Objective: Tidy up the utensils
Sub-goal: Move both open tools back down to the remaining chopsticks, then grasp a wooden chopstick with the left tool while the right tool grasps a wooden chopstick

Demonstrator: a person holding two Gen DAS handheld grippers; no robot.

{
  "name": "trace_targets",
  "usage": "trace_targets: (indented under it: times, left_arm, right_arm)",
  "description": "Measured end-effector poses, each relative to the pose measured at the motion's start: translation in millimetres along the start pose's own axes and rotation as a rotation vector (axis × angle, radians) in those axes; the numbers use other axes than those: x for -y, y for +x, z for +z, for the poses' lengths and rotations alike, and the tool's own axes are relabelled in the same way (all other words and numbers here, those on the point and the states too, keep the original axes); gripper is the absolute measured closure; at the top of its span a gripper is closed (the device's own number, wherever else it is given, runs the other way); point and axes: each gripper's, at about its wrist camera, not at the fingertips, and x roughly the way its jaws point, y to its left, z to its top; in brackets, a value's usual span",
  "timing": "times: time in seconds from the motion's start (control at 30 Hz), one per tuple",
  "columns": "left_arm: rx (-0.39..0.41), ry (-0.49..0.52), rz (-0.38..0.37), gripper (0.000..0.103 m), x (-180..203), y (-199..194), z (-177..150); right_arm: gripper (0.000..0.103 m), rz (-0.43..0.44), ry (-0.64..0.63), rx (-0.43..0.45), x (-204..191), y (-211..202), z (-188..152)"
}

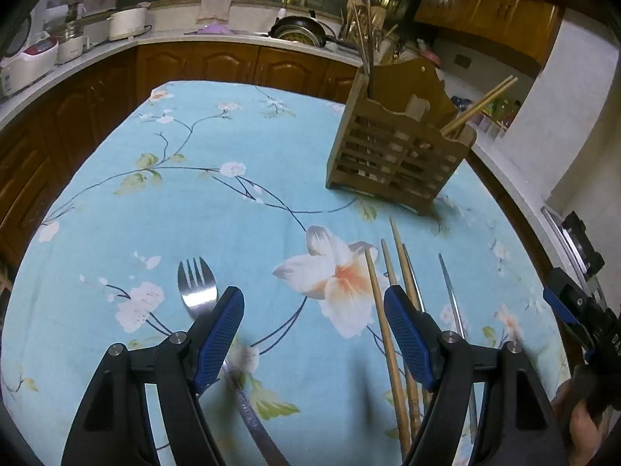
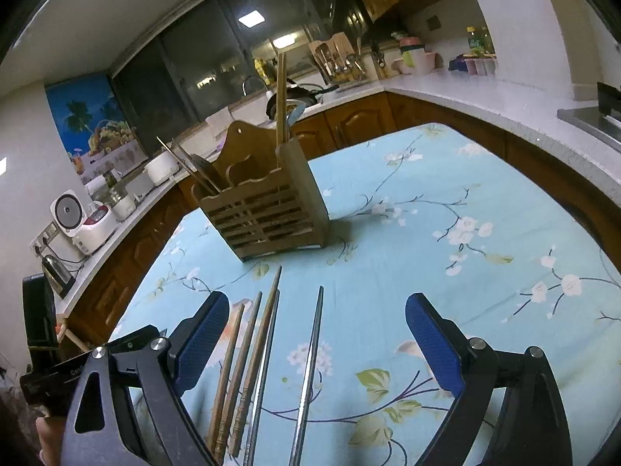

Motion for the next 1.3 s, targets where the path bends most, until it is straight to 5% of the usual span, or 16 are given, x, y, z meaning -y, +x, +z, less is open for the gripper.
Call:
trace_targets:
  times: [0.17,0.3,0.53,0.87,1.13,1.3]
  left_arm:
    - [-0.074,0.032,0.002,0.031,10.9,20.5,5.8]
    - [-0.094,0.062,0.006,0.034,22.3,32.7,13.0]
    - [-0.142,0.115,0.012,0.053,42.7,72.5,25.7]
    - [-0.179,0.281,0.037,0.080,58.7,101.2,16.1]
    - [-0.233,0.174,-0.021,0.080,32.7,103.7,29.7]
    - [-0.228,0.184,0.007,0.081,36.3,107.3,31.9]
  right_arm:
    - [0.011,0.004,-0.016,-0.034,-4.6,11.9,2.5]
    - [0.024,0.006,-0.032,-0.052,-8.4,20.8,8.6]
    - [0.050,0.012,-0.024,-0.095,-7.6,40.9,14.5]
    - [0.064,0.038,-0.042,-0.177,-15.5,82.4,20.7]
    - [0.076,0.038,-0.127,-0.287,-42.0,142.2,25.1]
    - [0.081,0.003,-0.182,-0.356,-49.6,170.1,22.3]
